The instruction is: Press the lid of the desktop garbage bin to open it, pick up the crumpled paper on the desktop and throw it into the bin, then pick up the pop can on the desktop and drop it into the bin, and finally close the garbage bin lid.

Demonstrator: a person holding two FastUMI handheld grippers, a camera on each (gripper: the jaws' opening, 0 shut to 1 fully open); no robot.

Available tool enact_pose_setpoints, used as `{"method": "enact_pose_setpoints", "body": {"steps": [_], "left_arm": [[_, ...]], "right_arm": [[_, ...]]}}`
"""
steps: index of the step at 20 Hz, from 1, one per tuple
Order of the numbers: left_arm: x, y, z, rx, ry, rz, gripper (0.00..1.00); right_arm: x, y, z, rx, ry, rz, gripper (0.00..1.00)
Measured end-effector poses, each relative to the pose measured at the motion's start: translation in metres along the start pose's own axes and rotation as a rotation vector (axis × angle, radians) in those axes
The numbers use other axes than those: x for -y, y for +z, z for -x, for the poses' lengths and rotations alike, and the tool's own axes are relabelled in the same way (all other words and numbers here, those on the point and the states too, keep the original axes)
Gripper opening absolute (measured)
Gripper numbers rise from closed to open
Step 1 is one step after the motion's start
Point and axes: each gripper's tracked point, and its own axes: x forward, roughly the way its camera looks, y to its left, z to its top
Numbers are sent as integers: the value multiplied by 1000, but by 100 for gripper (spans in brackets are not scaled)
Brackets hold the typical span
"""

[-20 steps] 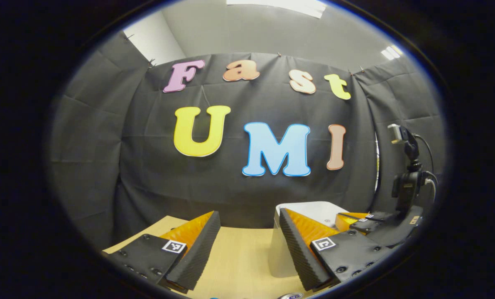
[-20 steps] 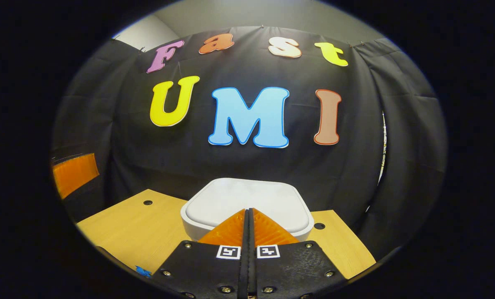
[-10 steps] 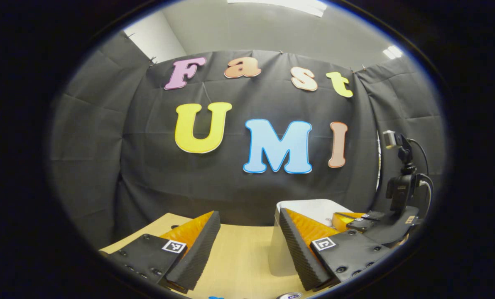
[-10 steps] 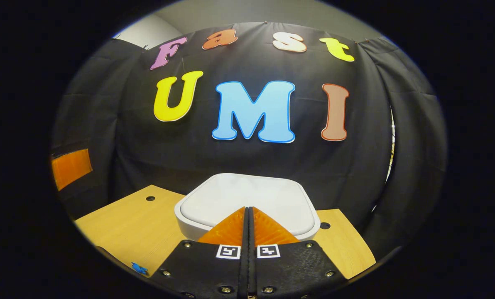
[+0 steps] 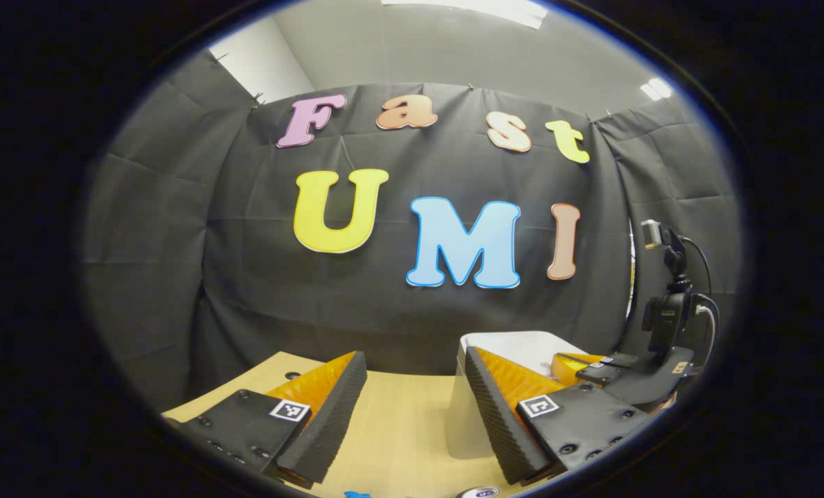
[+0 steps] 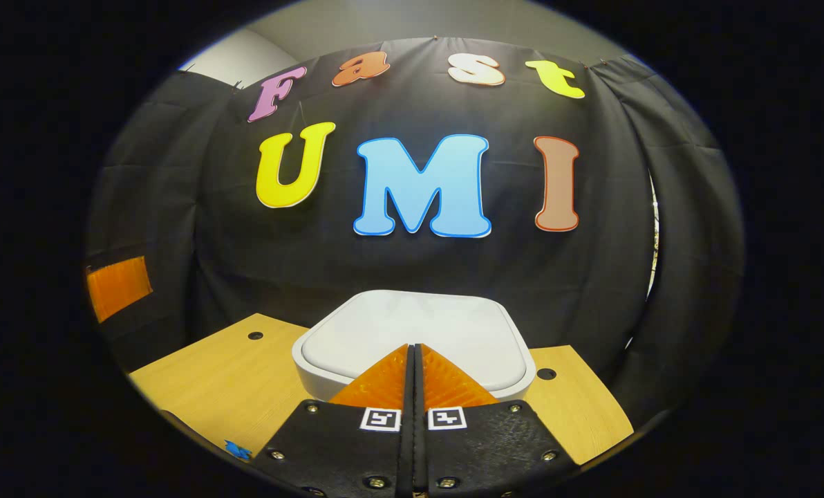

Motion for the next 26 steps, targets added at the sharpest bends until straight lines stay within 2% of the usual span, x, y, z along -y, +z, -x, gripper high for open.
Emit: {"method": "enact_pose_setpoints", "body": {"steps": [3,4,5,6,8,14,23,24,25,26], "left_arm": [[-3,4,5,12,5,-11,96],[-4,4,6,13,7,-10,92],[-5,3,8,12,9,-10,96],[-5,2,9,12,12,-9,94],[-10,4,10,13,20,-6,96],[-12,-2,12,-3,22,3,96],[-36,-20,23,-30,60,24,94],[-41,-24,24,-37,68,25,92],[-47,-28,25,-47,74,28,94],[-49,-33,26,-60,78,34,96]], "right_arm": [[0,17,1,43,-16,6,0],[1,29,4,81,-25,7,0],[2,41,7,122,-37,12,0],[2,51,11,153,-43,18,0],[1,56,14,175,-50,29,0],[5,51,25,159,-56,9,0],[11,67,51,213,-75,-15,0],[14,69,56,222,-81,-17,4],[17,69,62,229,-90,-19,9],[19,70,67,234,-95,-21,18]]}}
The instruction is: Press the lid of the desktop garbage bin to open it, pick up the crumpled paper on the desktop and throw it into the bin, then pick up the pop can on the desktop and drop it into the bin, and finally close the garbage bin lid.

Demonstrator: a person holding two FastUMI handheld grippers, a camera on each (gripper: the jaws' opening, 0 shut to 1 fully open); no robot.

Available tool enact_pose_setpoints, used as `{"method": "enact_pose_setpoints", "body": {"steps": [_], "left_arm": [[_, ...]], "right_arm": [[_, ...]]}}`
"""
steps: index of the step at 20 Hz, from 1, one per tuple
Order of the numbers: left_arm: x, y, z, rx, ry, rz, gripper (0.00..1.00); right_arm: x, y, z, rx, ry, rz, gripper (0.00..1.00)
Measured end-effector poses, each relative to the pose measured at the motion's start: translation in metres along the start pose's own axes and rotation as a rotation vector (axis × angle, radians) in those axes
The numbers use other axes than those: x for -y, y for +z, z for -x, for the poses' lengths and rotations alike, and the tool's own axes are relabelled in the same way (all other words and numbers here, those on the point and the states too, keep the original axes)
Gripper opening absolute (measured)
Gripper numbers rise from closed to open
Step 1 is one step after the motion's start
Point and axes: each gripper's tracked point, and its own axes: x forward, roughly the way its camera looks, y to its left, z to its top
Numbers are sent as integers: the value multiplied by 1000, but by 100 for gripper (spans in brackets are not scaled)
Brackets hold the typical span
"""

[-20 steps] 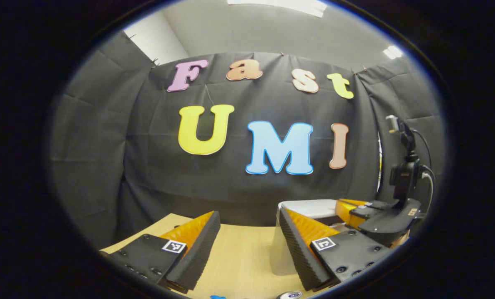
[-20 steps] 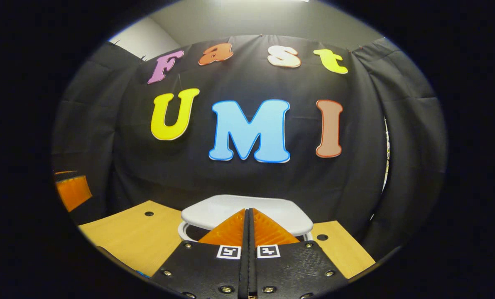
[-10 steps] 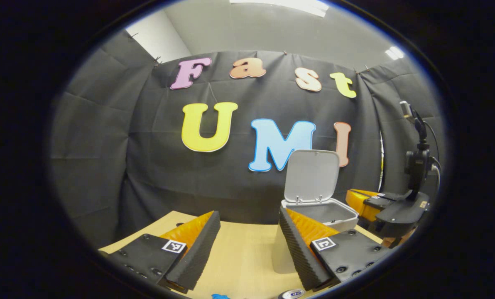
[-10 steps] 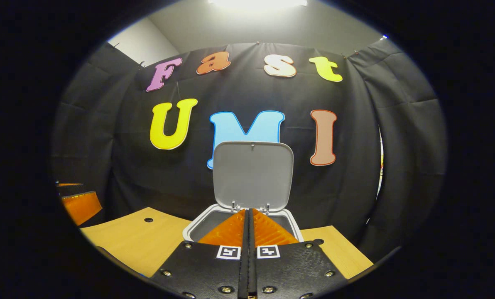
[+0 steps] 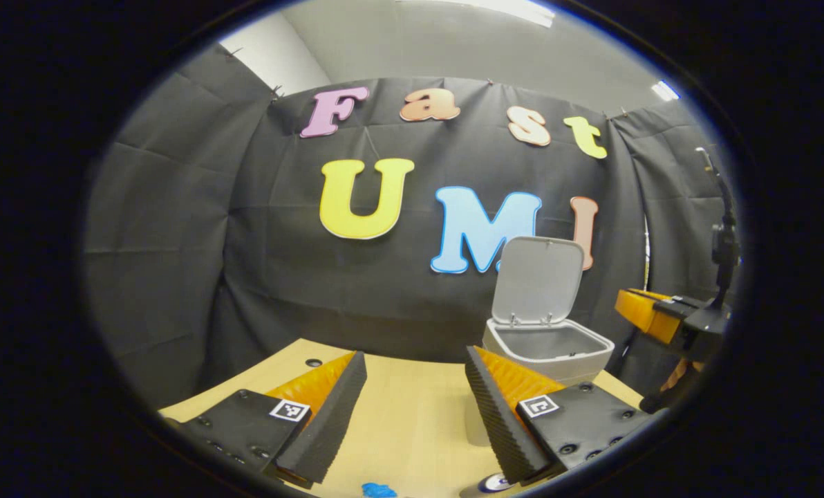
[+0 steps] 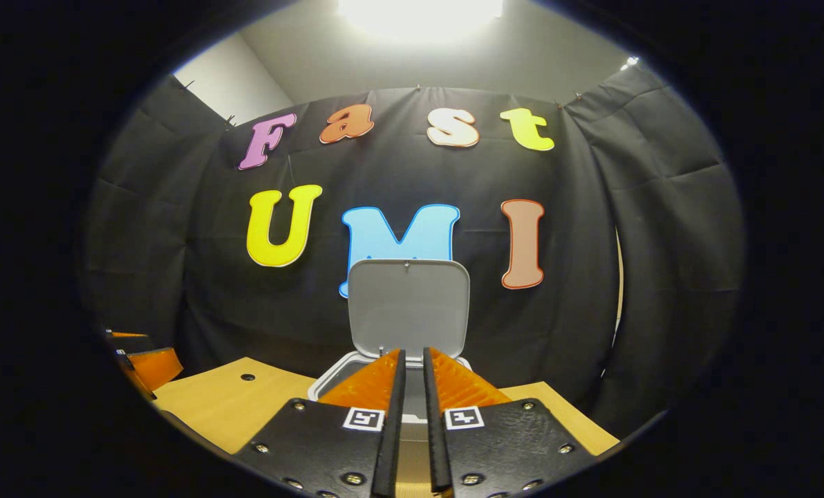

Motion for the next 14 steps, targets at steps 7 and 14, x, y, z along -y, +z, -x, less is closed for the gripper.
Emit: {"method": "enact_pose_setpoints", "body": {"steps": [7,14], "left_arm": [[-18,-47,5,-115,-7,31,94],[-25,-127,19,-273,-22,27,94]], "right_arm": [[-4,4,21,3,21,-8,77],[-12,5,40,26,35,27,92]]}}
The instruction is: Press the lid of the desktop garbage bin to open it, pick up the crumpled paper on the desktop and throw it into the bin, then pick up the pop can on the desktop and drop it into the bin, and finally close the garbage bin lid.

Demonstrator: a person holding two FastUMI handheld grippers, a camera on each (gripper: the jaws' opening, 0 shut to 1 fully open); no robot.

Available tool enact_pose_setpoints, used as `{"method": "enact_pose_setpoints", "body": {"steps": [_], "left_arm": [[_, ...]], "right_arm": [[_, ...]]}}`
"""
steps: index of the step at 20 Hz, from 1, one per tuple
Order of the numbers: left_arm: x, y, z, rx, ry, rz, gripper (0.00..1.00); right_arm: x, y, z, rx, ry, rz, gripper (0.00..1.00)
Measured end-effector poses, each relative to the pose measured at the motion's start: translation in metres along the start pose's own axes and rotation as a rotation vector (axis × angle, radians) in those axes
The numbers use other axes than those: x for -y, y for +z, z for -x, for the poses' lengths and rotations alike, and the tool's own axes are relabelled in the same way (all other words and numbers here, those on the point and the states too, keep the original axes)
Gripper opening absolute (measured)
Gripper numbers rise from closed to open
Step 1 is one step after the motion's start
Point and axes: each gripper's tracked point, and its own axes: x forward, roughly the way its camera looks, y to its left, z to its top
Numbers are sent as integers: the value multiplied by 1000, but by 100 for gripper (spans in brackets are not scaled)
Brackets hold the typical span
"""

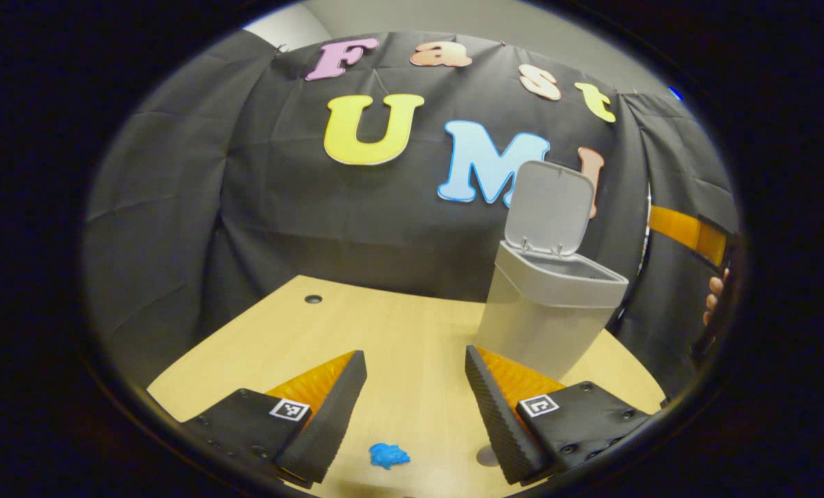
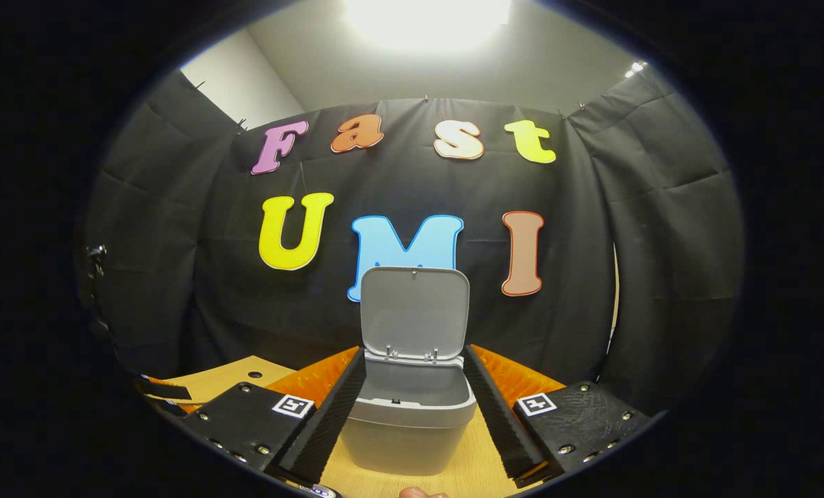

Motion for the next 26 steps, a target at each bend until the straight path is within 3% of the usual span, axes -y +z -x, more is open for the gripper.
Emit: {"method": "enact_pose_setpoints", "body": {"steps": [9,12,22,26], "left_arm": [[-7,-116,-9,-202,-16,-54,97],[-16,-152,-11,-257,10,-65,96],[-45,-234,-46,-402,78,-104,95],[-48,-235,-54,-376,81,-131,91]], "right_arm": [[-23,-18,17,-52,40,10,91],[-26,-26,22,-82,47,23,91],[-36,-26,36,-109,67,31,91],[-39,-31,35,-127,77,40,91]]}}
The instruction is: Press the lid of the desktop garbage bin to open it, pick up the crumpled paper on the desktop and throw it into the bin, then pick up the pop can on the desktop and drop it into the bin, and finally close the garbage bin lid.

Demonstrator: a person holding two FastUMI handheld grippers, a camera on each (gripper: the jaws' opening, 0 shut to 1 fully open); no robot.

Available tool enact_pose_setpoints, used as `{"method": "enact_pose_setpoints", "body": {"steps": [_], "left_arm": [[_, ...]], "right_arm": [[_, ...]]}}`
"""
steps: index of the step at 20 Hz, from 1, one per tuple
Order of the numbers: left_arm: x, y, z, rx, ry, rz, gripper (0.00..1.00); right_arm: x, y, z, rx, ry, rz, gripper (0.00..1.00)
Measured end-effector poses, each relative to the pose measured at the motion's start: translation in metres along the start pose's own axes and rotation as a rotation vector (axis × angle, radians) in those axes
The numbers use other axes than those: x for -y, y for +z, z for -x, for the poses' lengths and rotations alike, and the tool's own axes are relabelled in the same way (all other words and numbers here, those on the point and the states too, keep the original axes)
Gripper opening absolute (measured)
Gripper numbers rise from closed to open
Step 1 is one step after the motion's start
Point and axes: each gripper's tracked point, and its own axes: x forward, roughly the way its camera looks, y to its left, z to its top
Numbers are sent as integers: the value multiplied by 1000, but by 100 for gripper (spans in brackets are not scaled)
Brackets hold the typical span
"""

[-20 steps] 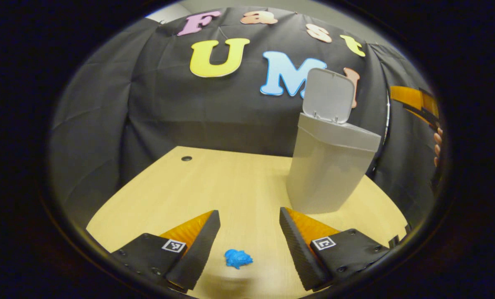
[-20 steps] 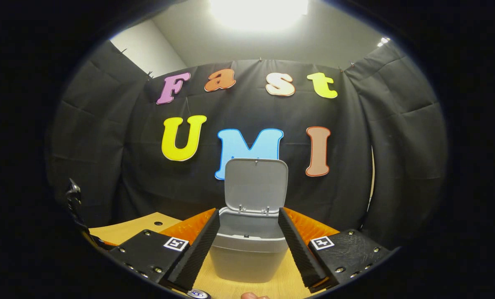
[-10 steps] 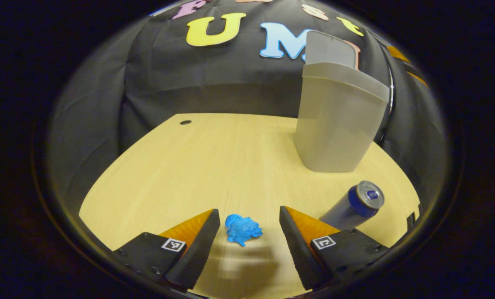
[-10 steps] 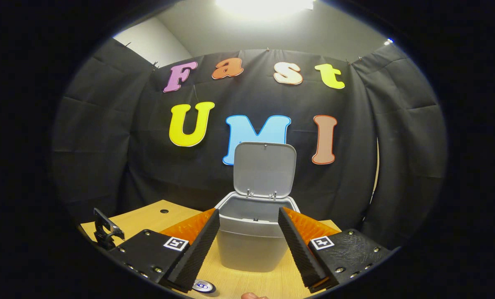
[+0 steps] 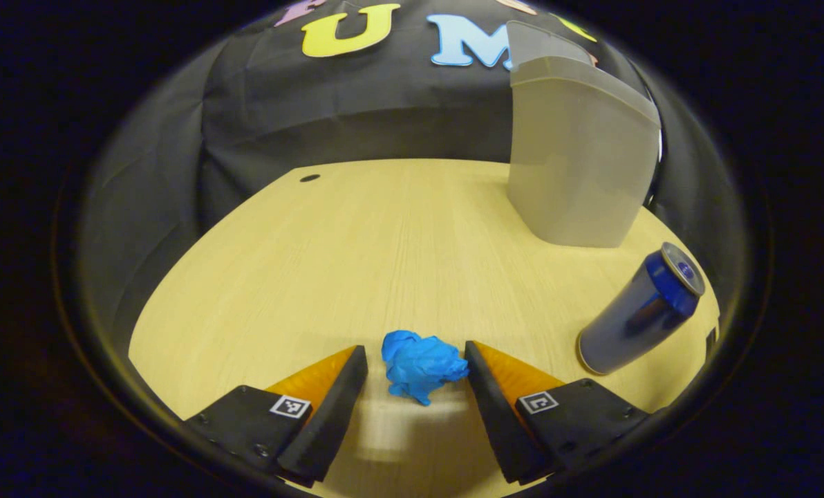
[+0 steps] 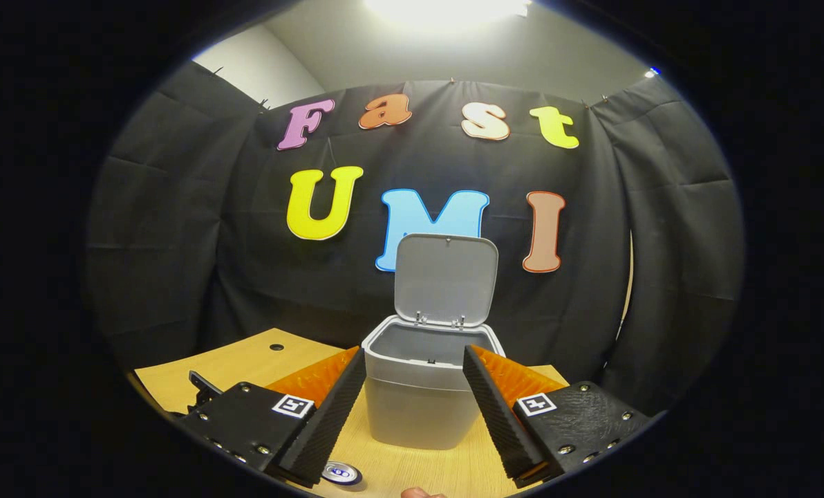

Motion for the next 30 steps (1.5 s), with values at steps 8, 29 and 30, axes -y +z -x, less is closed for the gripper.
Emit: {"method": "enact_pose_setpoints", "body": {"steps": [8,29,30], "left_arm": [[0,0,-5,24,4,-36,49],[25,138,41,237,-21,-89,23],[29,159,48,271,-25,-89,22]], "right_arm": [[2,2,-8,4,4,11,92],[34,-11,-20,2,-26,-15,92],[36,-10,-20,2,-28,-15,91]]}}
